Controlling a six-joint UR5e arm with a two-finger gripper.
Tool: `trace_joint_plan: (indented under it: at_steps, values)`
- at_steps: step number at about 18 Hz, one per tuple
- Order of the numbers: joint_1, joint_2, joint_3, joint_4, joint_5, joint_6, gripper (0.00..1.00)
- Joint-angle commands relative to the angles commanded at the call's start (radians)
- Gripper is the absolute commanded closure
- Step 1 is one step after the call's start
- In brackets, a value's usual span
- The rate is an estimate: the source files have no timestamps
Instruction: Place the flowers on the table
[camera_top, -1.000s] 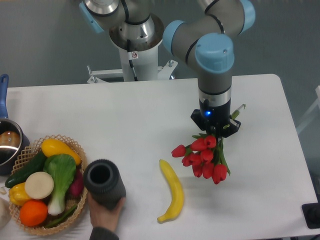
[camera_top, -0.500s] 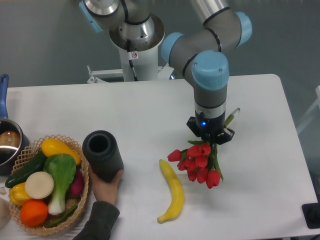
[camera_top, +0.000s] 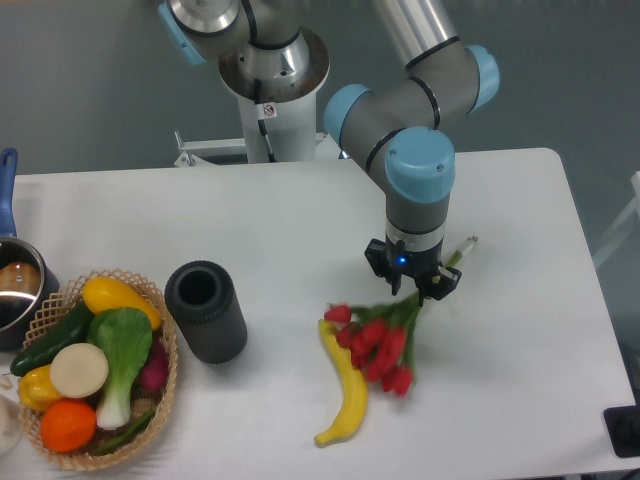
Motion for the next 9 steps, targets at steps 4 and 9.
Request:
trace_joint_plan:
  at_steps: [4, 9]
  values:
    - [0.017, 0.000, 0.003, 0.043, 0.002, 0.009, 0.00]
    - [0.063, 0.005, 0.009, 0.046, 0.002, 0.014, 0.00]
